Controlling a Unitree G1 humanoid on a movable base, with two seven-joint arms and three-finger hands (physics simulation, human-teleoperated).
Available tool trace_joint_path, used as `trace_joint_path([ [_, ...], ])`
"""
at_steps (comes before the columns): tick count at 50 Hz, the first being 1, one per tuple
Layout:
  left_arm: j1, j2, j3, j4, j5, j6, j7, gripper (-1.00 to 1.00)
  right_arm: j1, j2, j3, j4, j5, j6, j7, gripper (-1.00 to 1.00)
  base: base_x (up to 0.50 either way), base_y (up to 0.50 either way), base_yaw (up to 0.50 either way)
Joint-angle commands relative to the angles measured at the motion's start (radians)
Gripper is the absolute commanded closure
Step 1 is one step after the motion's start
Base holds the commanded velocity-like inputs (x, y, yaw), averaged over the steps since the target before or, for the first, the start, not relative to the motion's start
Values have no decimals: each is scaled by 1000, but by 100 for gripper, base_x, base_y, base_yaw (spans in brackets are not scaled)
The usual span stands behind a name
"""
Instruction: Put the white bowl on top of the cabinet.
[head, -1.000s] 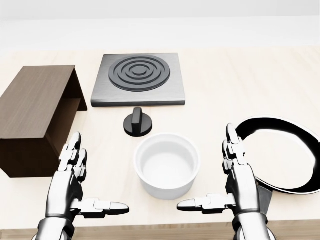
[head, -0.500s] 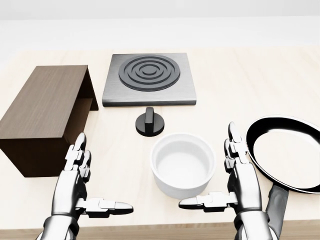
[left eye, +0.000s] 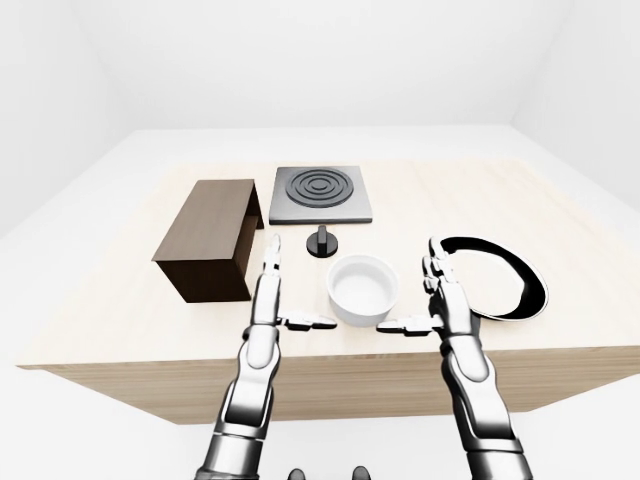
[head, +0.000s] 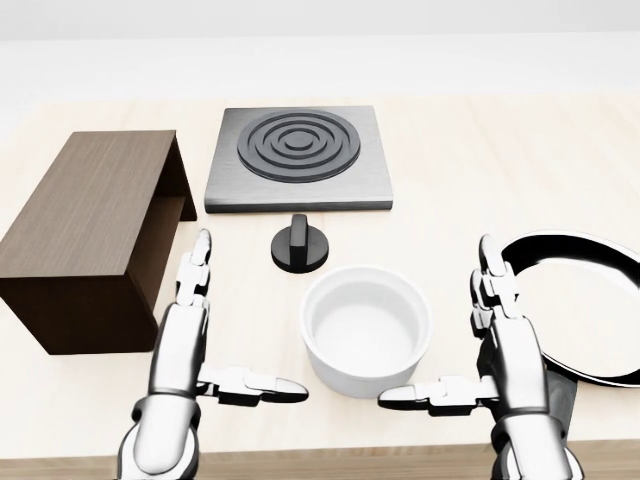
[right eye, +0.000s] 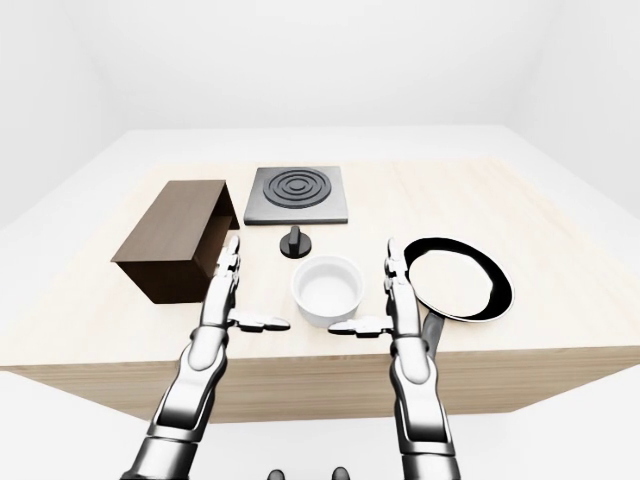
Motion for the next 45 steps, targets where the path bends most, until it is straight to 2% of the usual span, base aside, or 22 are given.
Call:
trace_joint_path([
  [1, -96, -32, -36, 136, 146, 0, 72, -100, -1, -8, -13, -12, -6, 14, 16, -100, 0, 0, 0],
  [8, -140, -56, -56, 209, 228, 0, 100, -100, -4, -11, -23, -23, 2, 26, 22, -100, 0, 0, 0],
  [13, -150, -74, -83, 215, 278, 0, 67, -100, -4, -14, -33, -41, 12, 40, 24, -100, 0, 0, 0],
  [17, -169, -95, -117, 286, 366, 0, 56, -100, 3, -16, -40, -61, 21, 49, 28, -100, 0, 0, 0],
  [23, -187, -106, -116, 312, 421, 0, 33, -100, 6, -19, -57, -92, 35, 69, 34, -100, 0, 0, 0],
  [32, -167, -128, -164, 263, 552, 0, -24, -100, -1, -27, -77, -109, 53, 87, 36, -100, 0, 0, 0],
  [35, -149, -143, -203, 209, 634, 0, -70, -100, -5, -30, -83, -113, 58, 94, 35, -100, 0, 0, 0],
  [41, -115, -166, -250, 95, 753, 0, -142, -100, -12, -34, -89, -109, 65, 102, 33, -100, 0, 0, 0],
  [43, -113, -168, -249, 94, 757, 0, -144, -100, -12, -34, -89, -109, 65, 102, 33, -100, 0, 0, 0],
  [45, -107, -175, -270, 54, 812, 0, -183, -100, -14, -35, -91, -109, 67, 104, 33, -100, 0, 0, 0],
])
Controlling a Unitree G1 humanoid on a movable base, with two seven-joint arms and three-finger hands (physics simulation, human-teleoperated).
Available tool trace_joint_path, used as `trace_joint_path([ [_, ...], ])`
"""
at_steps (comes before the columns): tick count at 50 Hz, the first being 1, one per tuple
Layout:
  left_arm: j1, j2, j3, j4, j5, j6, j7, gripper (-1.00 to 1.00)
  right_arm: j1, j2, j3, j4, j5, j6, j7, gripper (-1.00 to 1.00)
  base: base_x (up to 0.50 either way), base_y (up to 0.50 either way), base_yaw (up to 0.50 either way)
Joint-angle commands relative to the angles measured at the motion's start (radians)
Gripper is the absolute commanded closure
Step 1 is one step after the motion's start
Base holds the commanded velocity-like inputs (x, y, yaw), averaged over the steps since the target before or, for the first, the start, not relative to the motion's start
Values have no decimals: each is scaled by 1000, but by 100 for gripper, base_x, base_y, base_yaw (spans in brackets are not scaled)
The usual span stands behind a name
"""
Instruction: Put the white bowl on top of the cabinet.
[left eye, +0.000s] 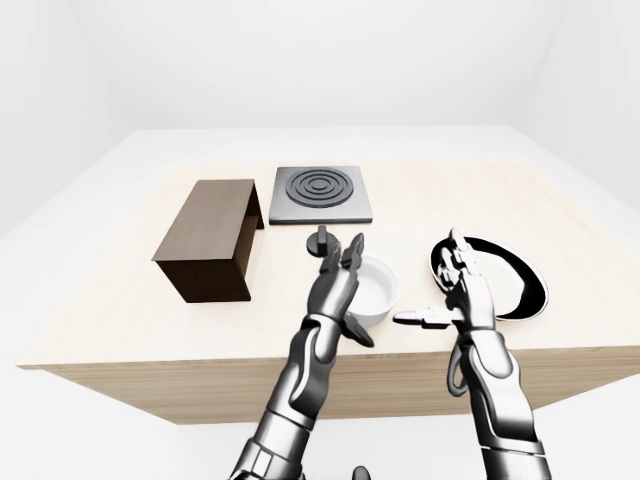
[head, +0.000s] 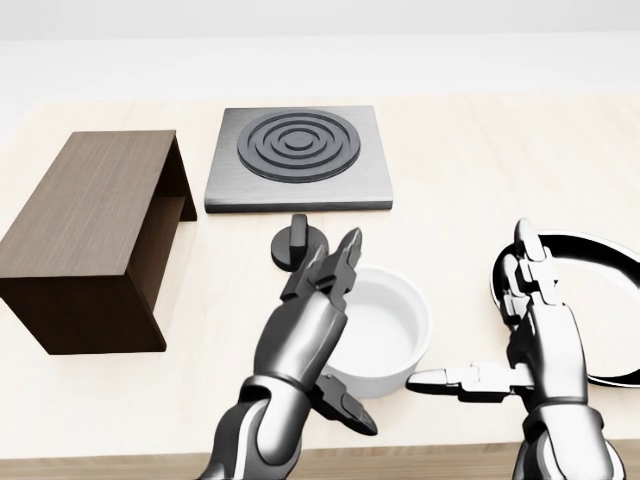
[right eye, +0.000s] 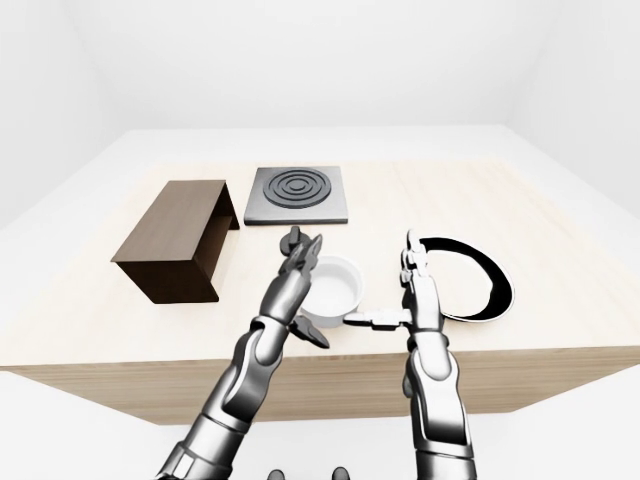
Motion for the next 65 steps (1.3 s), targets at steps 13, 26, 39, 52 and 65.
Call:
trace_joint_path([
  [13, 46, -58, -99, -123, 359, 0, -161, -100, -15, -11, -18, 1, 20, 19, 0, -100, 0, 0, 0],
  [26, -13, -69, -56, -76, 525, 0, -271, -100, -7, -13, -27, -24, 29, 23, 5, -100, 0, 0, 0],
  [39, -117, -79, 3, 50, 663, 0, -323, -100, 6, -7, -27, -57, 31, 23, 18, -100, 0, 0, 0],
  [52, -125, -92, 5, 86, 679, 0, -322, -100, 8, -9, -35, -70, 36, 23, 20, -100, 0, 0, 0],
  [65, -179, -82, 34, 212, 608, 0, -258, -100, 12, -8, -36, -77, 36, 23, 21, -100, 0, 0, 0],
])
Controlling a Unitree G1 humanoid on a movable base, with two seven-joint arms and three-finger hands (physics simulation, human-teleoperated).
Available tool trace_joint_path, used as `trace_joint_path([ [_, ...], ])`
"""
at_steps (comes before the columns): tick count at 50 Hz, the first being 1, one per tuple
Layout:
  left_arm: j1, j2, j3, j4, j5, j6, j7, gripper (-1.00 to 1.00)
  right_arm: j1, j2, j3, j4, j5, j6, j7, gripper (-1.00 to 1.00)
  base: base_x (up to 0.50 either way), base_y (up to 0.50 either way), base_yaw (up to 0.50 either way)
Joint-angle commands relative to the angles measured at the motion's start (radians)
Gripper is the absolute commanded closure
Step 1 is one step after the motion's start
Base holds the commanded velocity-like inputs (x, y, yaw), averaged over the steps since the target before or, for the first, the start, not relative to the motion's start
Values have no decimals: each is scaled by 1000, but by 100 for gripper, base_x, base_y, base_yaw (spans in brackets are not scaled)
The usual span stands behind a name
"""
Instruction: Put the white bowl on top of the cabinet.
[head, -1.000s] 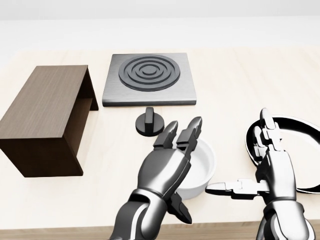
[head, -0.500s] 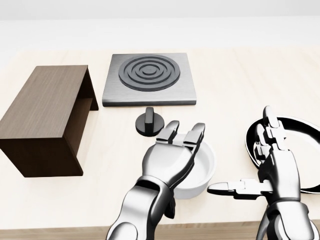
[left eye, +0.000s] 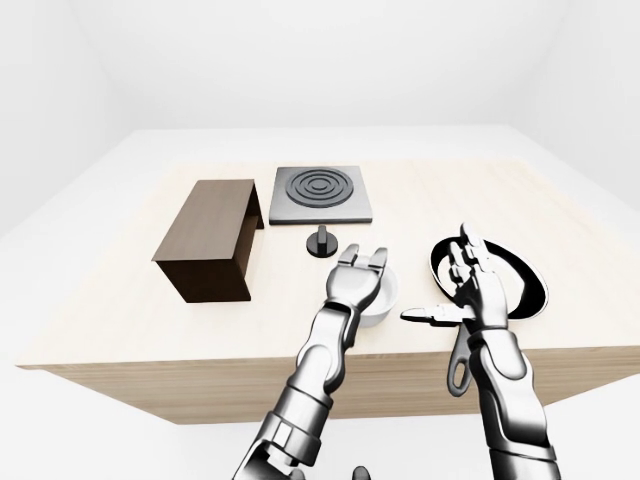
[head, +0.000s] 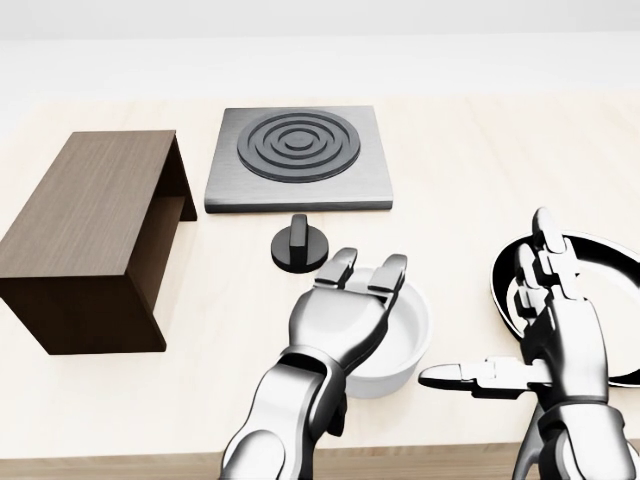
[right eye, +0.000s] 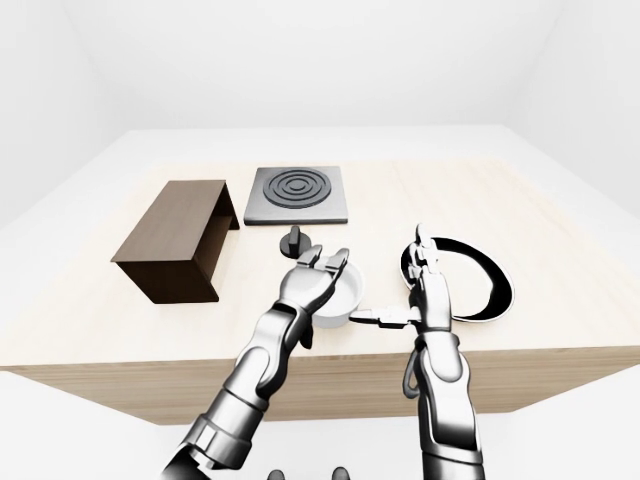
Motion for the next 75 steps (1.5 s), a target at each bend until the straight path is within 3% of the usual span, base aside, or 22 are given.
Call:
trace_joint_path([
  [1, -46, 7, 22, 104, -43, 0, 45, -100, 3, 0, -2, -8, 1, 0, 1, -100, 0, 0, 0],
  [75, -111, 23, 33, 331, -162, 0, 177, -100, 15, 7, 9, -14, -12, 0, 13, -100, 0, 0, 0],
])
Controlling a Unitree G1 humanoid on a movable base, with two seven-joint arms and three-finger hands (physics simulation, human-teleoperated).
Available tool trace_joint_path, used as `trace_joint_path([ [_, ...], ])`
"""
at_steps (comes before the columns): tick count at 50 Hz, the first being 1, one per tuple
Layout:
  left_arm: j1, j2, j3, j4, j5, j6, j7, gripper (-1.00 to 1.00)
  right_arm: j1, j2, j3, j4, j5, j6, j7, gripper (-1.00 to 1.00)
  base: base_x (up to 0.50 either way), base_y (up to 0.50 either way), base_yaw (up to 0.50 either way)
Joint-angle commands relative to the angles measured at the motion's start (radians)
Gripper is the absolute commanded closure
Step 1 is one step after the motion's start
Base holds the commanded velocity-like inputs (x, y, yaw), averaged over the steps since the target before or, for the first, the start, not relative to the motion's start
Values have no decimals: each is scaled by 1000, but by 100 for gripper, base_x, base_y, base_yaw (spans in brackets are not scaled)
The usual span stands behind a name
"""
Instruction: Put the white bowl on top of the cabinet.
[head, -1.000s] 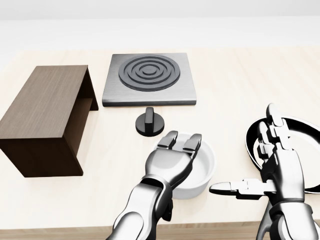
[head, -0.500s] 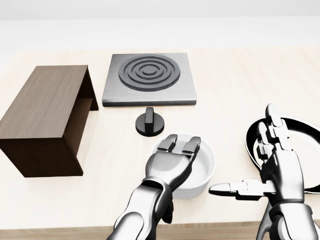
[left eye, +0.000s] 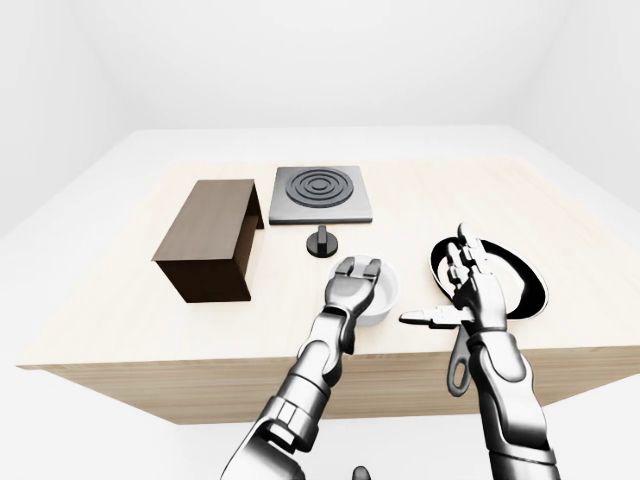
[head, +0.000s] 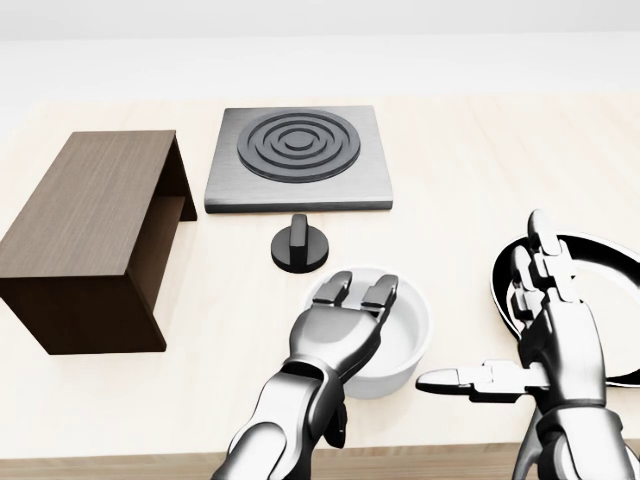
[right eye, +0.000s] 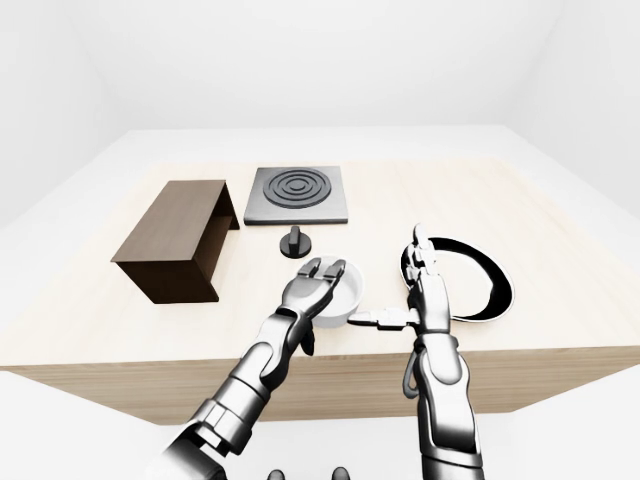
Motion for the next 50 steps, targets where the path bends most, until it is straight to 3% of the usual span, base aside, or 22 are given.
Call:
trace_joint_path([
  [1, -13, 3, 3, 30, -22, 0, 19, -100, 1, 1, 2, 0, -3, 0, 2, -100, 0, 0, 0],
  [23, -23, 3, 4, 74, -49, 0, 45, -100, 11, 3, 1, -14, -4, 0, 6, -100, 0, 0, 0],
  [24, -24, 4, 3, 81, -49, 0, 44, -62, 10, 4, 1, -14, -3, 0, 7, -100, 0, 0, 0],
  [25, -24, 4, 2, 82, -49, 0, 45, 11, 10, 3, 1, -13, -3, 0, 7, -100, 0, 0, 0],
  [26, -25, 4, 2, 83, -49, 0, 45, 11, 10, 3, 1, -13, -3, 0, 7, -100, 0, 0, 0],
  [27, -24, 5, 0, 83, -47, 0, 43, 100, 9, 3, 0, -10, -3, 0, 7, -100, 0, 0, 0],
  [39, -7, 3, -15, 94, -7, 0, -1, 100, 7, 0, -4, -17, 2, 0, 10, -100, 0, 0, 0],
  [50, -3, 2, -10, 87, 3, 0, 3, 100, 8, 1, -4, -16, 1, 0, 10, -100, 0, 0, 0],
])
